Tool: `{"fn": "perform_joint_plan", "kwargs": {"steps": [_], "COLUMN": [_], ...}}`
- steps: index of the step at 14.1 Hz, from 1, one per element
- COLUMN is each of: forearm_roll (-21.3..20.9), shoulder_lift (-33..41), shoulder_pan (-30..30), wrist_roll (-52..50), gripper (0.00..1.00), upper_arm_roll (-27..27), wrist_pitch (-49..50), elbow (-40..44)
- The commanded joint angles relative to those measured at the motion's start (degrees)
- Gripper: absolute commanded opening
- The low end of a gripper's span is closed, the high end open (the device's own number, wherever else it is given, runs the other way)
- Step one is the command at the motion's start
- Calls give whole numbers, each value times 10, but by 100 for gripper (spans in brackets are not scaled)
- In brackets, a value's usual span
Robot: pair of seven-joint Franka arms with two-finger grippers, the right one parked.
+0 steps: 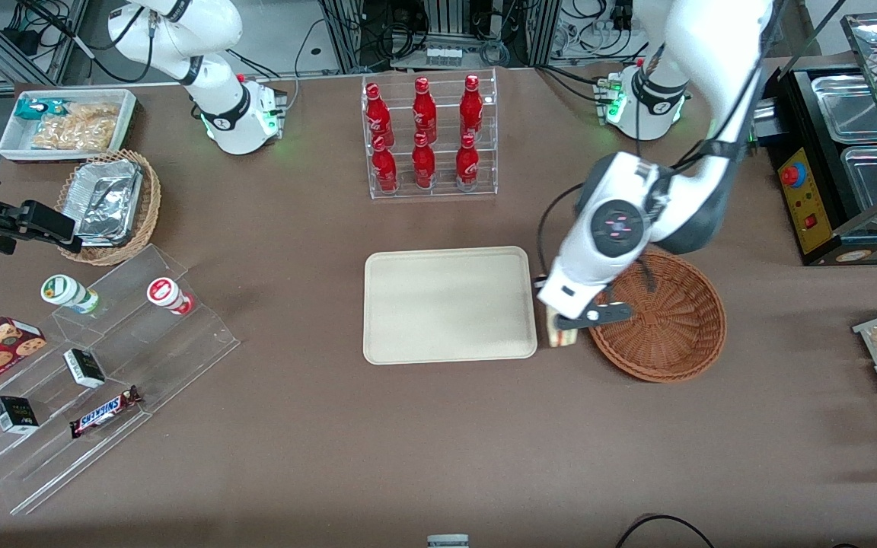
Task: Place sandwich from basket to tray
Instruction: 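Lift the sandwich and carry it over the beige tray, then lower the sandwich onto the tray and open the left gripper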
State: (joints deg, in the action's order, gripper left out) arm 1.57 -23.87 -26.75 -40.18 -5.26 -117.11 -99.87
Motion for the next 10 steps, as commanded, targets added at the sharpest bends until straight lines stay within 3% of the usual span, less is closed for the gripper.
{"fn": "perform_joint_plan", "kwargs": {"steps": [1,6,10], "forearm_roll": [-12,-18,-33], "shoulder_lift": [-77,-170,-194], "shoulder_pan": [-53,-125,-159], "wrist_roll": [-54,-132,-162], "gripper": [0,0,0], "upper_arm_roll": [9,10,10], "wrist_pitch": [20,20,13], "elbow": [94,193,202]}}
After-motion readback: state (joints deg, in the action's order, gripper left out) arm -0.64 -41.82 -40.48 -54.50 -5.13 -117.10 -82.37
